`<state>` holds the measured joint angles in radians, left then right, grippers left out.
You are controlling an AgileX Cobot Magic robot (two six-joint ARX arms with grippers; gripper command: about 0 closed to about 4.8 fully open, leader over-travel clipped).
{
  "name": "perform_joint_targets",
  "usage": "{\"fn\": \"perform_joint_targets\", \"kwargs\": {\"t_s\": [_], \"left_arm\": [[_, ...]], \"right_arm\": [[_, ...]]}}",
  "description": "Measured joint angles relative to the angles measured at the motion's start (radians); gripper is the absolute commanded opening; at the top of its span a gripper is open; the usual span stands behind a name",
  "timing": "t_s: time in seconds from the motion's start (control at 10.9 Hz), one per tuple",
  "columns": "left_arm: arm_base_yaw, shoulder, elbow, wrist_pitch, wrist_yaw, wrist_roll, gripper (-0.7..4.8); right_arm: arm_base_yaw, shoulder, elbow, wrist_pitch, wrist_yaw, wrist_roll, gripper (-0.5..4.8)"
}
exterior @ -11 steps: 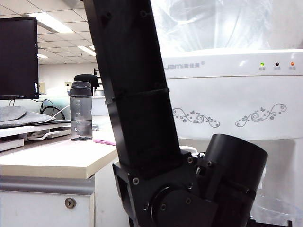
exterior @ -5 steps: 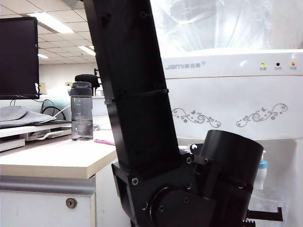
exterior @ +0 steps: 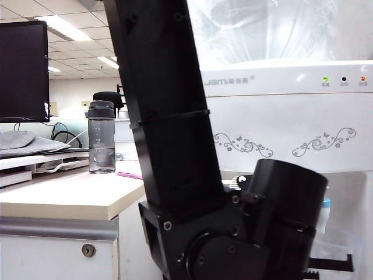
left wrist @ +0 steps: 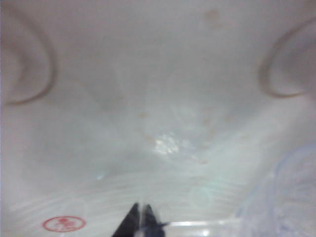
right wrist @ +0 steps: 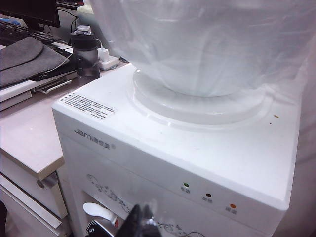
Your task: Pick up the plastic mug from the left desk, go to the cold water outlet of the water dispenser, press the vertical switch to get some water, then put the mug back on the desk.
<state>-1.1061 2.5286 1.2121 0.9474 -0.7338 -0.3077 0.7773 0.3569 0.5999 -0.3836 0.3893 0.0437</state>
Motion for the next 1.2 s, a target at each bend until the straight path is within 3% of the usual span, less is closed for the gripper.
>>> {"fn": "perform_joint_targets", "kwargs": {"t_s": [0.55, 1.2], "left_arm": [[-0.003, 0.000, 0.000, 0.043, -0.001, 0.026, -0.06], [-0.003, 0.000, 0.001, 0.043, -0.002, 0.026, -0.06]], "right_arm": [[0.000, 0.000, 0.000, 0.000, 0.001, 0.000, -0.01], [-0.023, 0.000, -0.064, -0.113, -0.013, -0.098, -0.01]]}}
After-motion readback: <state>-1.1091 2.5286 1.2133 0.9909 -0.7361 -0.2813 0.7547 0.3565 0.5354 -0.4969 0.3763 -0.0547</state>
